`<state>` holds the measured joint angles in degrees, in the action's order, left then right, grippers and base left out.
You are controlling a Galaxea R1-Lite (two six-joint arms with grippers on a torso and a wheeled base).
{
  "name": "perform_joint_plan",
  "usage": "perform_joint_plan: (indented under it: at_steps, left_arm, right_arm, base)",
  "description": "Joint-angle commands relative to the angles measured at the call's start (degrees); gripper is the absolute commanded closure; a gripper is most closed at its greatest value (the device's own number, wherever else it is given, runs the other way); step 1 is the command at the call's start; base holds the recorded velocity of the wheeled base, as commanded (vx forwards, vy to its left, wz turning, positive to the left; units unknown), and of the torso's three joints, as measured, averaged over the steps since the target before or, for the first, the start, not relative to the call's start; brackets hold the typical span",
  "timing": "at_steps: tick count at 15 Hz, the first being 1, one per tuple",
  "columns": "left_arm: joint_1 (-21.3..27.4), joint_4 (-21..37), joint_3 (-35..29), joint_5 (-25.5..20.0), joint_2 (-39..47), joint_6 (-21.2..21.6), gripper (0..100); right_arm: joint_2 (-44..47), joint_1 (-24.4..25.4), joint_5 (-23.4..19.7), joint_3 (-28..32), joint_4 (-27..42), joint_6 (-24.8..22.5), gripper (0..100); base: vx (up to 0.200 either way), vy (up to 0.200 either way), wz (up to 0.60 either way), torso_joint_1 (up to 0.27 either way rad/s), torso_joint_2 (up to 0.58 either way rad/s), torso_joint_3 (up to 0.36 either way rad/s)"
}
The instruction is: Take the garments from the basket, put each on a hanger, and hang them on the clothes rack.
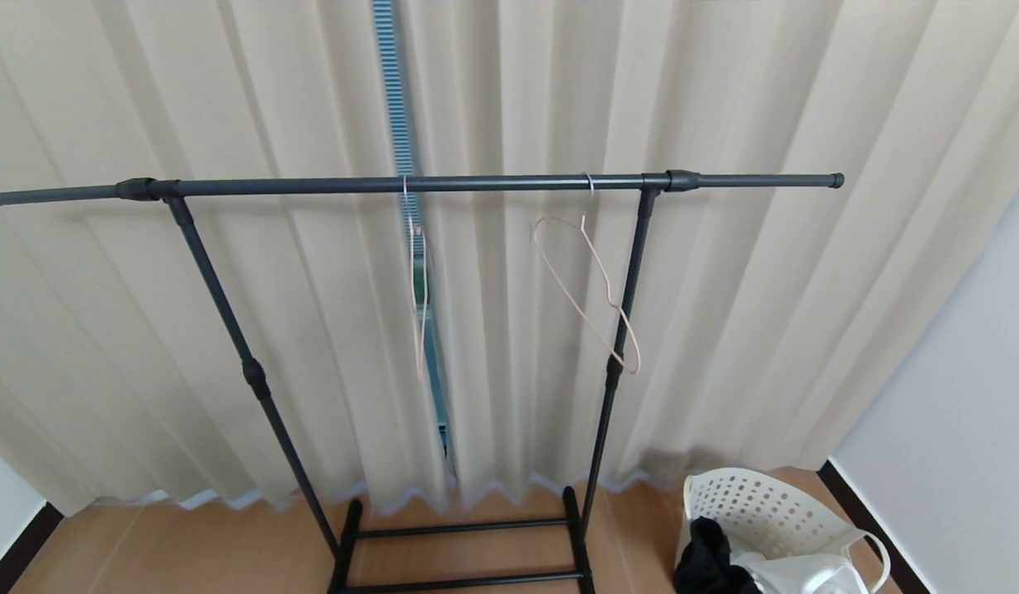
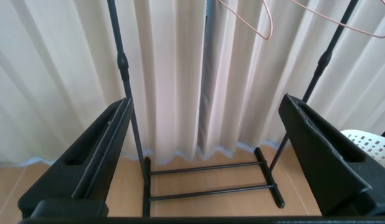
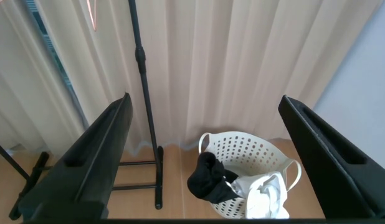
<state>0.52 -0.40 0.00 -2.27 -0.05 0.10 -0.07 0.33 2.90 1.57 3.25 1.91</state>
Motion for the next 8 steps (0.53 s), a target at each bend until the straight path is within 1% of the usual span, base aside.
perform_joint_plan:
  at_steps: [1,8]
  left_arm:
    - [0.0,0.0,0.0,0.0,0.0,0.0,0]
    - [0.0,0.0,0.0,0.0,0.0,0.0,0]
  right_arm:
    - [0.1,0.0,0.0,0.0,0.0,0.1,0]
    - [0.1,0.0,0.0,0.0,0.0,0.1,0]
  base:
    - [0.000,0.000,0.00,-0.144,0.36,0.198]
    - [0.000,0.000,0.00,-0.155,0.37,0.215]
